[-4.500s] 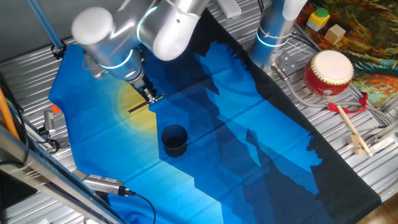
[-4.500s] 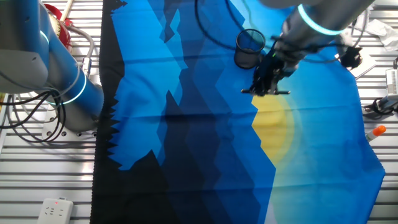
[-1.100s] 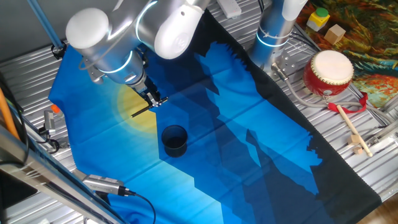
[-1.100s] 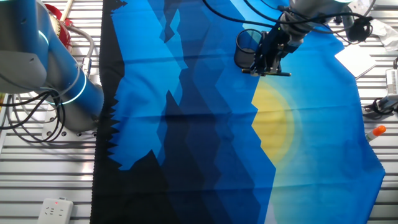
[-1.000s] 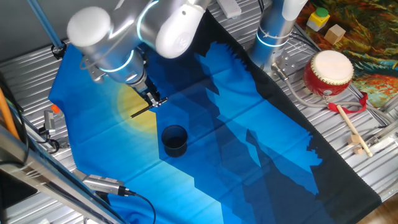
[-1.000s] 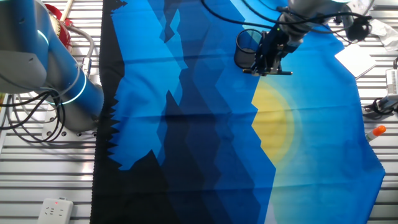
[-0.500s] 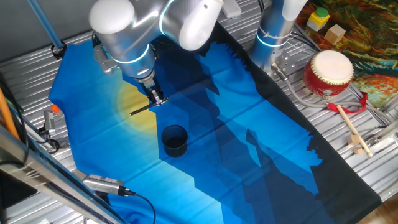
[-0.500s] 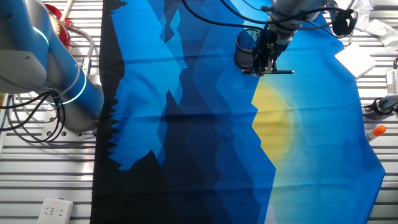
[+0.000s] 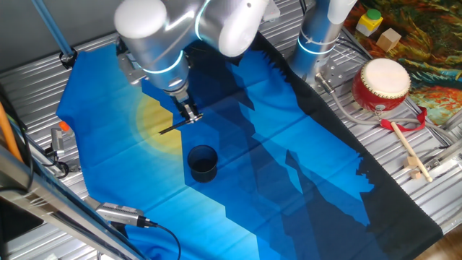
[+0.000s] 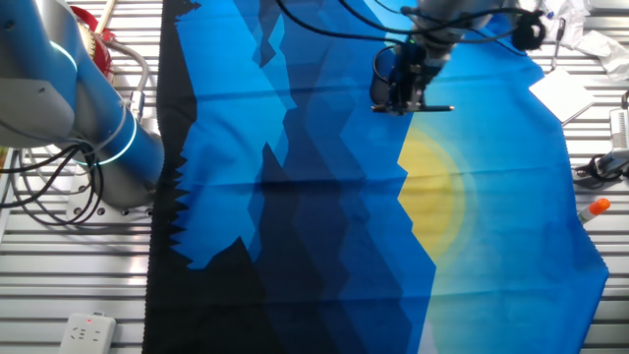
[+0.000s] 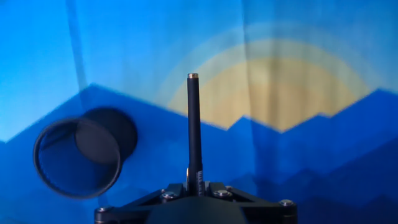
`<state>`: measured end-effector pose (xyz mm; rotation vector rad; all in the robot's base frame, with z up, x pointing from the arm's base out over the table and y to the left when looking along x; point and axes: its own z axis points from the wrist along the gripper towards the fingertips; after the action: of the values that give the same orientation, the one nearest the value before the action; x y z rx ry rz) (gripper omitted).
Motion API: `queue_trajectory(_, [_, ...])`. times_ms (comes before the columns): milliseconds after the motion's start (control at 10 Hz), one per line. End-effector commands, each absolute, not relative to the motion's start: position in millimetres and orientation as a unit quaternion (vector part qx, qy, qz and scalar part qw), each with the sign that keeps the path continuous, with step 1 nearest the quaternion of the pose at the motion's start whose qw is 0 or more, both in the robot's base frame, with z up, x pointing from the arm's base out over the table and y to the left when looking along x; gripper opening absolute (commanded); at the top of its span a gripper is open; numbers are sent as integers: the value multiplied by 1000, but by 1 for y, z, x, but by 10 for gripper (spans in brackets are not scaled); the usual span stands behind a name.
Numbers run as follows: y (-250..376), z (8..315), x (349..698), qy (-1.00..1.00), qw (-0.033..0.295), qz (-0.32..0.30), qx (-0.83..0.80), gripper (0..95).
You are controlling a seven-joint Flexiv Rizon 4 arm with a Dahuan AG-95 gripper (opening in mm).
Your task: Put the pen into the pen holder
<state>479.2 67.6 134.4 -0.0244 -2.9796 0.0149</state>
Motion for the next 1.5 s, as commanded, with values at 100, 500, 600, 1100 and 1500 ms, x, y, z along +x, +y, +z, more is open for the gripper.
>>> queue_trajectory(100, [67, 139, 451, -995, 93, 0, -33, 0])
queue_trajectory(500, [62, 141, 410, -992, 95, 1, -78, 0])
queue_trajectory(600, [63, 142, 407, -992, 96, 1, -84, 0])
queue_trajectory(1100, [88, 137, 414, -989, 95, 0, -110, 0])
queue_trajectory(1500, [121, 153, 438, -988, 98, -7, -116, 0])
